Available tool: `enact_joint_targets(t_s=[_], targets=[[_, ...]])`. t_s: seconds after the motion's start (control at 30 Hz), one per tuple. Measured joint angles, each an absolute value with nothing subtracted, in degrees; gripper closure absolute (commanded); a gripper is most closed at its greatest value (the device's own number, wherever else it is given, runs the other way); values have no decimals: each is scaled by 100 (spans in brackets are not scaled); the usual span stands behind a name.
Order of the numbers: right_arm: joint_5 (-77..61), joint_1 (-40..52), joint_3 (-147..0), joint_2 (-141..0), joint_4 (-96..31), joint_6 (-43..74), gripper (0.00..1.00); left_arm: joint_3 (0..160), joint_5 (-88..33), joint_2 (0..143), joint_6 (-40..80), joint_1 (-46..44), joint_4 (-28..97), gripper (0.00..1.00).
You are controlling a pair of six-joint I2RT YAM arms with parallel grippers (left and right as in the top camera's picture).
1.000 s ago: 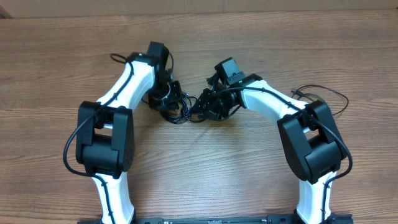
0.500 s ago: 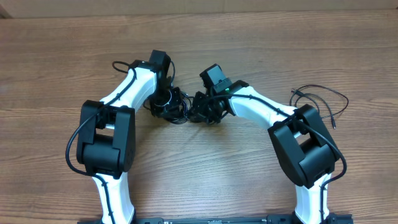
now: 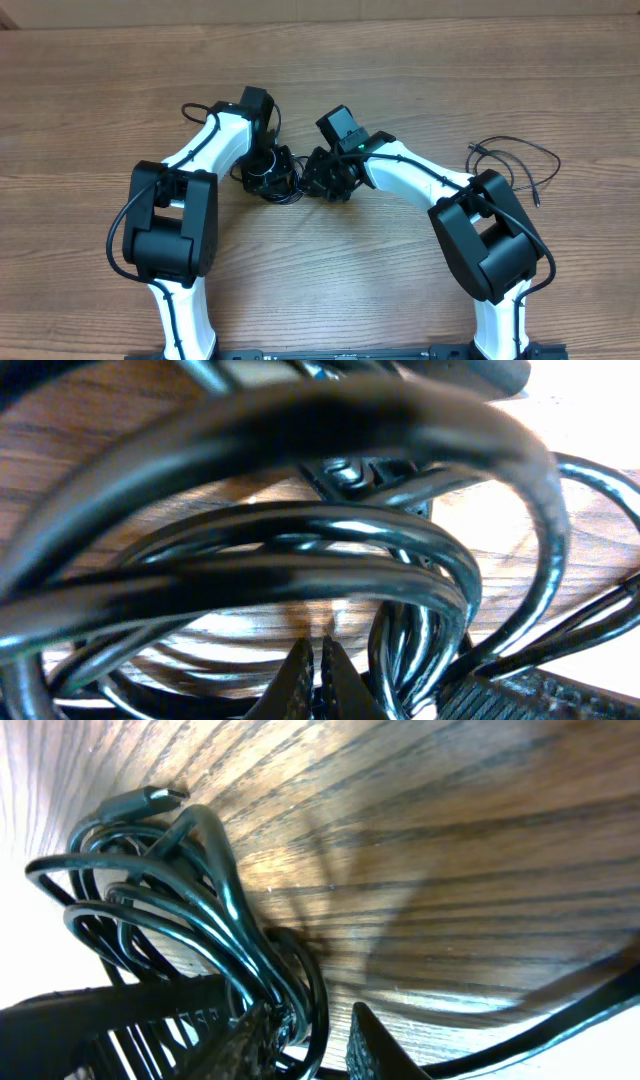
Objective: Untangle cables
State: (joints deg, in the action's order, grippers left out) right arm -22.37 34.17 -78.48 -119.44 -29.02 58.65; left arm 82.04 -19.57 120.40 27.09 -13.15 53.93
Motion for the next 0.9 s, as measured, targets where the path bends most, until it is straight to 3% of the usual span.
enact_joint_targets(t_s=[0.23, 0.37, 0.43, 0.5, 0.53, 0.67, 0.9], targets=[[-2158, 3417, -7741, -11944, -2679, 6062, 89, 8200, -1959, 12040, 2709, -1315, 5391, 93], [-2174, 3417, -7706, -11944, -2724, 6123, 78, 8200, -1975, 12040, 2709, -1315, 5391, 92], [-2257, 3417, -7701, -11944, -2735, 6121, 78, 8200, -1977, 12040, 2709, -1315, 5391, 93], [-2353, 3417, -7690, -11944, -2746, 6123, 80, 8200, -1977, 12040, 2709, -1315, 5391, 93], [-2386, 3415, -7682, -11944, -2744, 6125, 86, 8200, -1975, 12040, 2709, -1315, 5391, 93], [-2449, 3417, -7673, -11944, -2655, 6195, 87, 8200, -1975, 12040, 2709, -1315, 5387, 93], [-2515, 3417, -7669, -11944, -2552, 6554, 79, 8200, -1975, 12040, 2709, -1315, 5371, 93]])
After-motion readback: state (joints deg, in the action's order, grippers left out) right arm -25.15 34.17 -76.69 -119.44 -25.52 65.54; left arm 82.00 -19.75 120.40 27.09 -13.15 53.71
